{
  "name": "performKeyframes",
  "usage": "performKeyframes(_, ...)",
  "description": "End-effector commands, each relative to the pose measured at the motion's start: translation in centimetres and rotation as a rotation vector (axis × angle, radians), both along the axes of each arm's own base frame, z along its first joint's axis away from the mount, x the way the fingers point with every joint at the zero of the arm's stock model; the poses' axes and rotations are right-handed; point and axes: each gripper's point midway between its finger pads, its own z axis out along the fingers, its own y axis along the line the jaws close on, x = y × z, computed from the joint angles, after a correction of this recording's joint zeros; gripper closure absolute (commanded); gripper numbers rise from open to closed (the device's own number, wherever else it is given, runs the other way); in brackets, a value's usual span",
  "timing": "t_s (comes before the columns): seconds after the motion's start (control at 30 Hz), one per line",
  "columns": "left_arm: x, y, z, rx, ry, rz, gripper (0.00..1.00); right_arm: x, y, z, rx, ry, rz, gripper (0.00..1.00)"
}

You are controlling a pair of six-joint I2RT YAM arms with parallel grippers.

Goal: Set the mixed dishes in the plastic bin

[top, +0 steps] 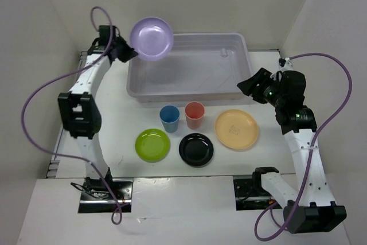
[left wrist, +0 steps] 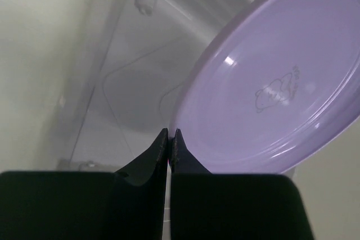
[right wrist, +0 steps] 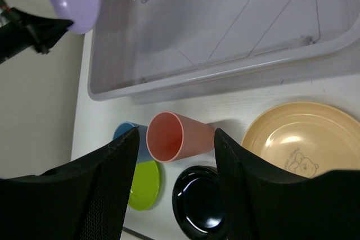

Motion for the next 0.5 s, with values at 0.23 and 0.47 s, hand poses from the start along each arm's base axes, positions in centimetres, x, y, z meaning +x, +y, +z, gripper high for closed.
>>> performKeyframes(0.23,4.9,-9.8,-4.4,0.136,0.146,-0.295,1.00,-0.3,-1.0,2.8,0.020,-0.062,-0.074,0.39)
performKeyframes(0.47,5.1,-9.5,-12.0,0.177,0.298,-0.276,1.00,-0.1,-1.8,2.9,0.008,-0.063,-0.113,0.35)
